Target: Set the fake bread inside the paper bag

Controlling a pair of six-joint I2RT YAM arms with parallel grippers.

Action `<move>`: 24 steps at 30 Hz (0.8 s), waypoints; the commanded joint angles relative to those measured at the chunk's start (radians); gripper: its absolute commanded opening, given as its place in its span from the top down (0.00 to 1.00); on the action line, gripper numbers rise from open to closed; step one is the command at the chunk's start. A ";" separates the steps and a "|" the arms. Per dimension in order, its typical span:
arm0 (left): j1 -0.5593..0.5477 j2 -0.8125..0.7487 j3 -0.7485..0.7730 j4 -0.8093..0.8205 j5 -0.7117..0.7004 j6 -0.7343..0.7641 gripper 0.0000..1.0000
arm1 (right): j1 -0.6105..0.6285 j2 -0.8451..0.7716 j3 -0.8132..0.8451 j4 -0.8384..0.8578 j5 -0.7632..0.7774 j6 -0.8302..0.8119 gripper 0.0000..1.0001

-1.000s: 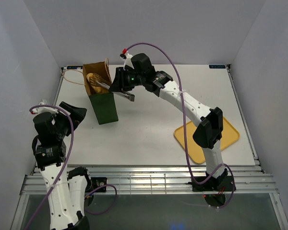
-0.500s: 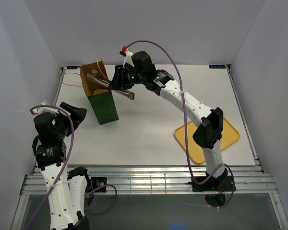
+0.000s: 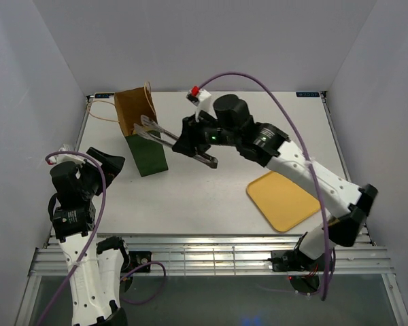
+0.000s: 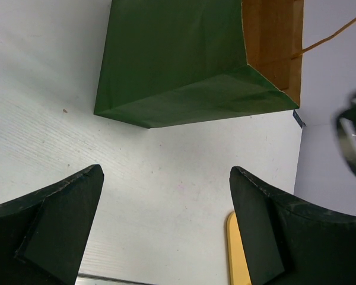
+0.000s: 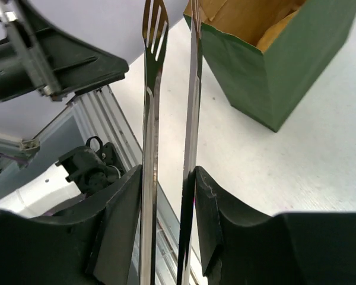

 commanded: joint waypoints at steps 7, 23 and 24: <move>-0.003 -0.016 -0.003 0.017 0.037 -0.005 0.02 | -0.013 -0.435 -0.358 0.027 0.276 -0.051 0.56; -0.012 0.030 -0.017 0.043 0.220 -0.018 0.02 | -0.072 -0.387 -0.688 -0.016 0.750 0.134 0.56; -0.015 0.032 -0.017 0.043 0.220 -0.016 0.02 | -0.078 -0.343 -0.687 -0.011 0.750 0.134 0.56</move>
